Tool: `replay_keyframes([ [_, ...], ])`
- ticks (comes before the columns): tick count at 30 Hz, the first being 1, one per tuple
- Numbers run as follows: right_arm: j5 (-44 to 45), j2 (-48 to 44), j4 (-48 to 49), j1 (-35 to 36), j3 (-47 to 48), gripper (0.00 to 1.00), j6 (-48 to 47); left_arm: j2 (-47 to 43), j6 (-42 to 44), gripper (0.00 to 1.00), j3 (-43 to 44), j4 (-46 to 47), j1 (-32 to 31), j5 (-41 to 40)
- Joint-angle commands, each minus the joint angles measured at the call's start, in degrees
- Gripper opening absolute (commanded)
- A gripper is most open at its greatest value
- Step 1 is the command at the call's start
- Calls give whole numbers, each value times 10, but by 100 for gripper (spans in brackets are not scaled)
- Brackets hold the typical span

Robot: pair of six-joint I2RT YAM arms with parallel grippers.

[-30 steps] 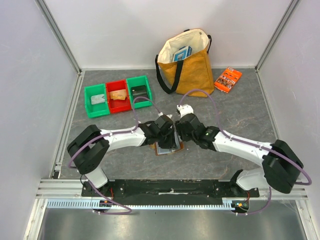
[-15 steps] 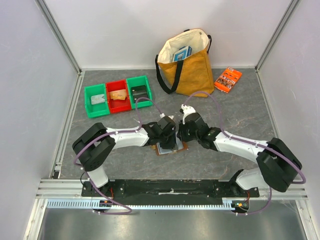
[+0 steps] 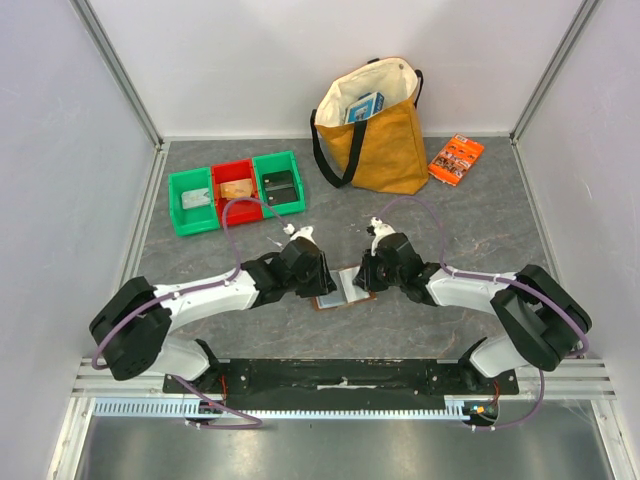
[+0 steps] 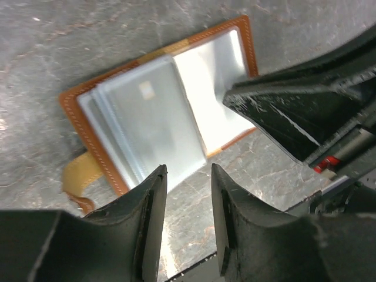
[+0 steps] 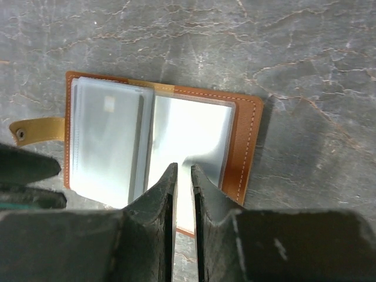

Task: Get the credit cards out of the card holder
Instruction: Open the card holder at the center of the board, then remove the credit card from the card holder.

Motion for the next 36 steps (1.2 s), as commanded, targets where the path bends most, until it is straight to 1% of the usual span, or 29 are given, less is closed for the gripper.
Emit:
replay_keyframes([
  [1,-31,-2,36,-1,-4,22,6,-10,-26,43,-18,15,20,-20],
  [9,-72,-7,60,-1,-2,25,8,-6,-34,43,-39,26,30,-17],
  [17,-89,17,90,-1,-6,25,21,11,-40,40,-40,43,30,-7],
  [24,-129,49,130,-1,-15,25,32,26,-40,40,-37,47,31,-7],
  [31,-143,73,143,-1,-16,25,36,30,-44,40,-38,54,31,3],
  [33,-141,77,142,-1,-18,24,35,30,-46,40,-36,56,31,5],
  [36,-138,83,142,-1,-23,16,34,27,-47,40,-35,57,31,6],
])
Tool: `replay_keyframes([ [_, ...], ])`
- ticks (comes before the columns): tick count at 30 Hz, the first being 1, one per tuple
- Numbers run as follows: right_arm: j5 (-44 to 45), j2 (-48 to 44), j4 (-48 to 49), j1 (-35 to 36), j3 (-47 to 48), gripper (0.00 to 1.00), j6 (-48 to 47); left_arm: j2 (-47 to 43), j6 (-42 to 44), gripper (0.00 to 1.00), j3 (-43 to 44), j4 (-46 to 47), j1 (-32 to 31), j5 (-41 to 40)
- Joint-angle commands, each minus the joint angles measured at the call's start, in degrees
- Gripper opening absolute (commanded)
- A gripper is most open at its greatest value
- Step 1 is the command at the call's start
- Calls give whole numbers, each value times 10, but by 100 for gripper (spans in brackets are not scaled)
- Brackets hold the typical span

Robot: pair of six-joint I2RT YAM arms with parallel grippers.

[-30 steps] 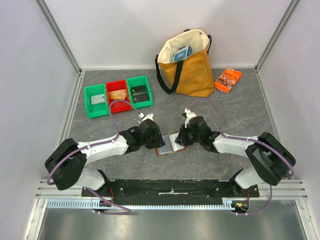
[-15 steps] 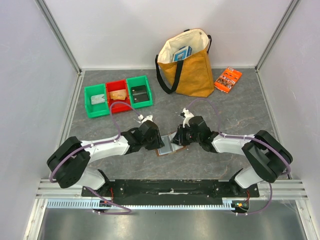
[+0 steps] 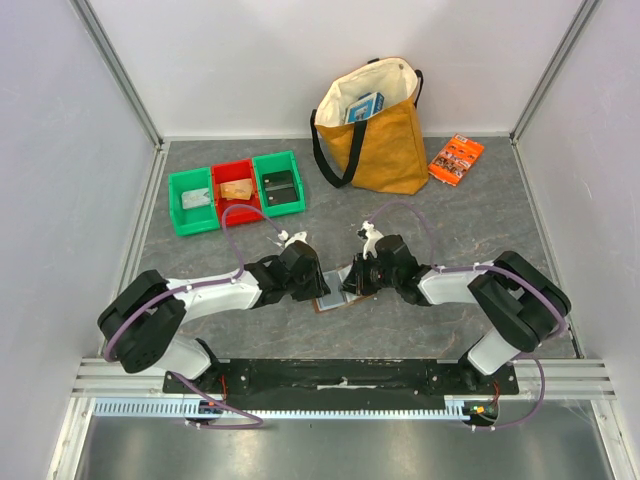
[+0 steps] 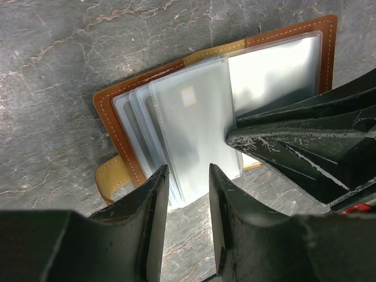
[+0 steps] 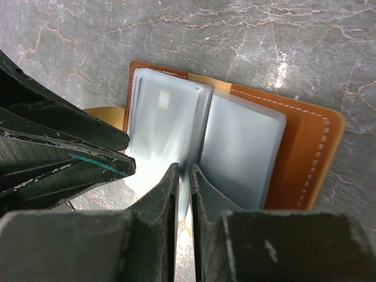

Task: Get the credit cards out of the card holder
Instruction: Remove the credit card from the card holder.

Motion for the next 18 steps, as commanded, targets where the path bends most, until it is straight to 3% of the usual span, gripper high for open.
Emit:
replay_keyframes([
  [1,-3,14,15,0,-13,13,-2,-2,-17,40,4,24,3,5],
  [5,-2,23,21,0,-22,9,3,-7,-21,40,4,24,3,8],
  [18,-18,45,40,0,-28,9,15,-7,-29,40,6,29,4,-8],
])
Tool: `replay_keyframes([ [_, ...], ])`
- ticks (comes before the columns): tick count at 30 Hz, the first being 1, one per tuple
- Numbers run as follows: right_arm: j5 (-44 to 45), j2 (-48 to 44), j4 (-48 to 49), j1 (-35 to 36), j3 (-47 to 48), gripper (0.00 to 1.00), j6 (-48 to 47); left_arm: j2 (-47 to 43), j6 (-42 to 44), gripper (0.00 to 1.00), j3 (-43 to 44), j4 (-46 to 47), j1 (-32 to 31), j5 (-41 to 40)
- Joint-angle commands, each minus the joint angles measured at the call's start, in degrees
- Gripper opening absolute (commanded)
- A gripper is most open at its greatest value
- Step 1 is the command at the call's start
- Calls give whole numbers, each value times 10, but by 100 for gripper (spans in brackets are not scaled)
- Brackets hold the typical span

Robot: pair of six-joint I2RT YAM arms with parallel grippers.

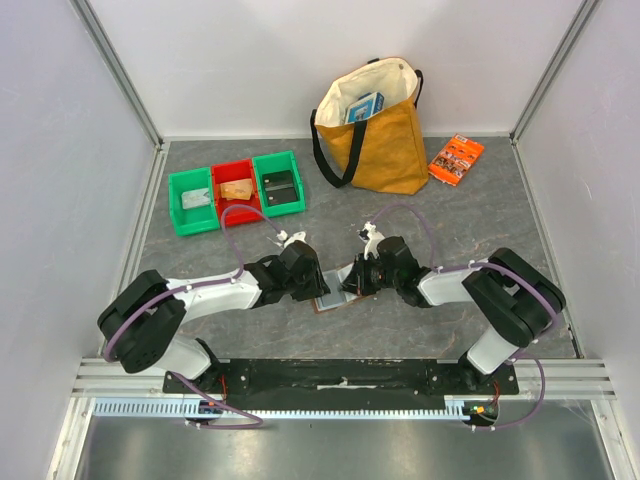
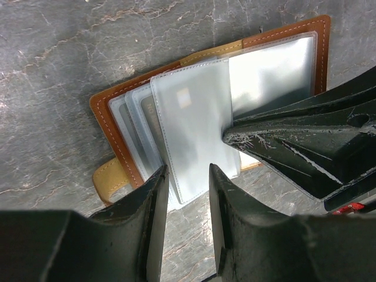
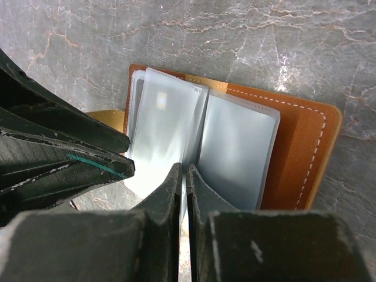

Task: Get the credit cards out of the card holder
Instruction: Remove the credit card from the card holder.

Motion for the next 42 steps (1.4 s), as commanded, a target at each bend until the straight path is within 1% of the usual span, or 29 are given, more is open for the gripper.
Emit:
replay_keyframes([
  [1,-6,28,-12,4,-11,10,1,-6,-21,40,8,29,2,-9],
  [14,-10,28,-8,3,-13,10,1,6,-14,40,17,26,12,-1],
  [19,-11,29,-8,3,-13,10,1,-23,7,40,21,10,11,-35],
  [22,-12,29,-7,3,-12,10,1,-24,33,40,35,2,15,-48],
  [27,-14,30,-8,3,-11,10,1,-4,55,40,54,11,33,-35],
  [30,-13,29,-9,3,-12,10,1,13,55,40,65,-1,41,-35],
  [35,-12,27,-10,3,-13,10,0,30,50,40,63,-10,41,-42],
  [42,-14,29,-9,3,-11,10,0,54,50,40,62,-12,41,-28],
])
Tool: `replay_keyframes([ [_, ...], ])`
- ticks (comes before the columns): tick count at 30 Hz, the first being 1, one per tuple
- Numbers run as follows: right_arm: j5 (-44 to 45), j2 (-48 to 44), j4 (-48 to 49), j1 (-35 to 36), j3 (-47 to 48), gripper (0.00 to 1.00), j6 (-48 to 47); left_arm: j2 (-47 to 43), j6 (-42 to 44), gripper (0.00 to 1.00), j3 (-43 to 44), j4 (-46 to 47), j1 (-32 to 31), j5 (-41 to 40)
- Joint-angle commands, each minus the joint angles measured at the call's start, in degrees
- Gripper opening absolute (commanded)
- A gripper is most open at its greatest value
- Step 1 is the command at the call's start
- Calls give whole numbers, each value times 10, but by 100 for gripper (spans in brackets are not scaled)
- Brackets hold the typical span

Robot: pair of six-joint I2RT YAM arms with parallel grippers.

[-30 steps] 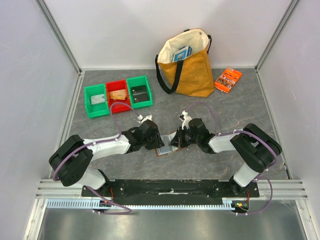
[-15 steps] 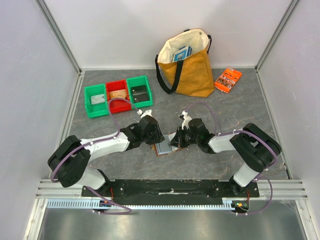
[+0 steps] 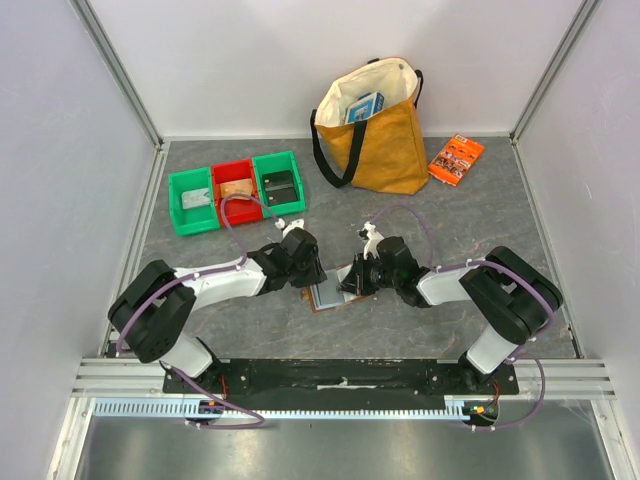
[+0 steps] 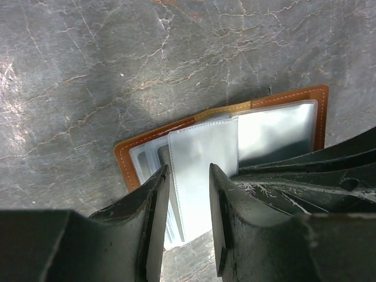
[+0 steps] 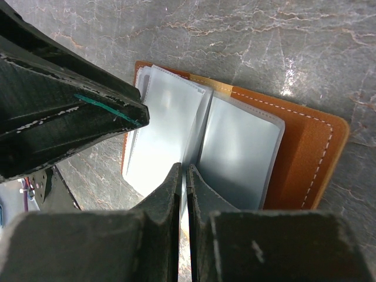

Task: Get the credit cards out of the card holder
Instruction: Remove the credit card from the card holder.

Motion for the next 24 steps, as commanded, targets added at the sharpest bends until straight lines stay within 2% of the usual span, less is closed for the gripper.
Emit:
replay_keyframes([
  [1,-2,17,-31,5,-11,10,-9,18,16,40,13,3,2,3],
  [14,-5,18,-29,5,-10,11,-9,23,-15,41,-2,40,1,70],
  [18,-4,5,-24,5,-15,21,-8,19,-29,41,-9,60,1,93],
  [24,35,-68,-38,5,-25,47,-18,12,-36,41,-9,70,1,108],
])
